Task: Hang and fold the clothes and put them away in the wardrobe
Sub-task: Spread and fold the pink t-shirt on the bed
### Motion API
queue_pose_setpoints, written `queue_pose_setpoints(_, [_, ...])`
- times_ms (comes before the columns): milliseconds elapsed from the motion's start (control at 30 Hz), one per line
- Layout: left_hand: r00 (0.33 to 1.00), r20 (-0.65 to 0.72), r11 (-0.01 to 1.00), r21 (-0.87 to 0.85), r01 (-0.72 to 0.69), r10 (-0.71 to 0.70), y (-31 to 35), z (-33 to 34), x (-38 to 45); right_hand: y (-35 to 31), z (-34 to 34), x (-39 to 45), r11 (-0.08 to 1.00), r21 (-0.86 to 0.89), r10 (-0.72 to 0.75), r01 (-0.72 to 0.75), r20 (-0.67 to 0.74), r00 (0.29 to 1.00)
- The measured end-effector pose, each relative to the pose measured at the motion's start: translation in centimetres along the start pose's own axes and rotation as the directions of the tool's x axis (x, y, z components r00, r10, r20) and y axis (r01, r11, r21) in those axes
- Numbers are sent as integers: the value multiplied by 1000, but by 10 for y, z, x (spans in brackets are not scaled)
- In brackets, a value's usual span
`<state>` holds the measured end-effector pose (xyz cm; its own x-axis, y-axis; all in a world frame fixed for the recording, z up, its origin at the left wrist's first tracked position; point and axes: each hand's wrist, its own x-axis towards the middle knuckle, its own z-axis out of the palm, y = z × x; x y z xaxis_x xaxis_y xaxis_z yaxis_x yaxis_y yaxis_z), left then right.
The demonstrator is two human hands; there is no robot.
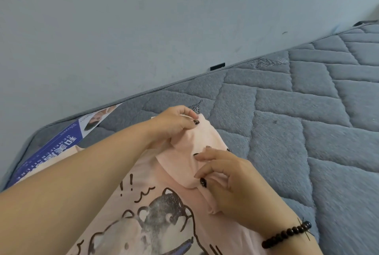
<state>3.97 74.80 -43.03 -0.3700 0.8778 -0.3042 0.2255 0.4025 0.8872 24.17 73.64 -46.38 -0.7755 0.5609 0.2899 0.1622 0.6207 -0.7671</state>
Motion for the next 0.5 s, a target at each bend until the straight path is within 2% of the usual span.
queue_pose_setpoints(67, [1000,1,999,32,30,-30,-5,-2,-4,-3,-2,0,999,-33,-6,7,8,1000])
queue_pose_setpoints(133, [998,8,986,153,61,-63,-6,-8,-7,-8,-2,0,998,-66,-29,25,-54,998])
queue_pose_setpoints(167, [995,56,978,198,66,-79,-4,-11,-8,-10,-2,0,995,-103,-19,12,-71,997])
queue_pose_setpoints(233, [982,179,945,327,0,-61,0,-14,-13,-11,2,-1,968,-234,85,-87,-22,996])
queue_pose_setpoints(300, [976,219,861,499,-102,-12,6,-14,-18,-8,4,-3,916,-336,248,-221,40,968])
queue_pose_setpoints(433, [996,42,791,605,-90,81,6,-9,-16,-10,-3,-2,926,-291,249,-241,-10,968])
queue_pose_setpoints(500, [992,27,771,627,-114,125,3,-8,-19,-16,-12,-4,941,-227,247,-250,-43,968])
